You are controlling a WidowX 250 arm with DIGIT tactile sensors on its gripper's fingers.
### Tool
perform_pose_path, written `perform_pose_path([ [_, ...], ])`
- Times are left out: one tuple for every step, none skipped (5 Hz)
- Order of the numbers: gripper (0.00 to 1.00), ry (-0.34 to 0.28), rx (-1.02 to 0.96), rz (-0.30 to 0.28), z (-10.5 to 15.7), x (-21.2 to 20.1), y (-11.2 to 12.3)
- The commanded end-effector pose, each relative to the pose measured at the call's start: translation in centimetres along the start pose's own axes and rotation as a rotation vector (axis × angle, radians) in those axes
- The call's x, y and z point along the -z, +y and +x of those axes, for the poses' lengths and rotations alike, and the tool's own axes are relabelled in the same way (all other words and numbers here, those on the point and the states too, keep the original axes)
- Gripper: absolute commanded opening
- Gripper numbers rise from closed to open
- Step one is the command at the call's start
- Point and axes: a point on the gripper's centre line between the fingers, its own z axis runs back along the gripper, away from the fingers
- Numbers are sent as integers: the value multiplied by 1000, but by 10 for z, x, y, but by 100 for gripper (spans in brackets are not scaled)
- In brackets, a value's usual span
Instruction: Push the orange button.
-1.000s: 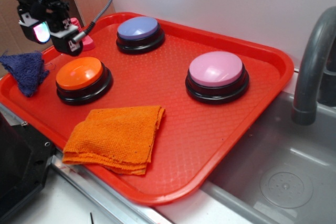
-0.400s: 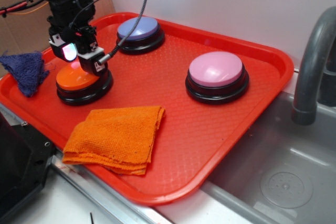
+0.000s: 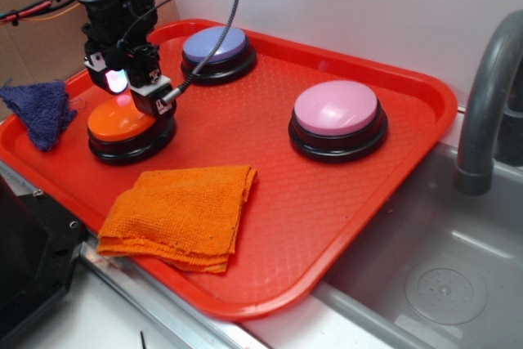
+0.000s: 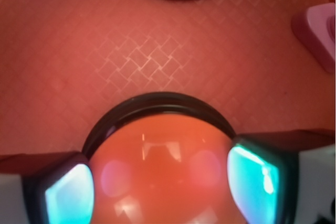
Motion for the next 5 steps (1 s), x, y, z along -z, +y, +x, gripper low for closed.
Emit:
perform_pose_path([
  [100, -4, 8, 10, -12, -23, 2],
  [100, -41, -11, 5, -16, -43, 3],
  [100, -57, -22, 5, -15, -53, 3],
  [100, -60, -37, 2, -13, -57, 4],
  [100, -74, -44, 1, -11, -64, 4],
])
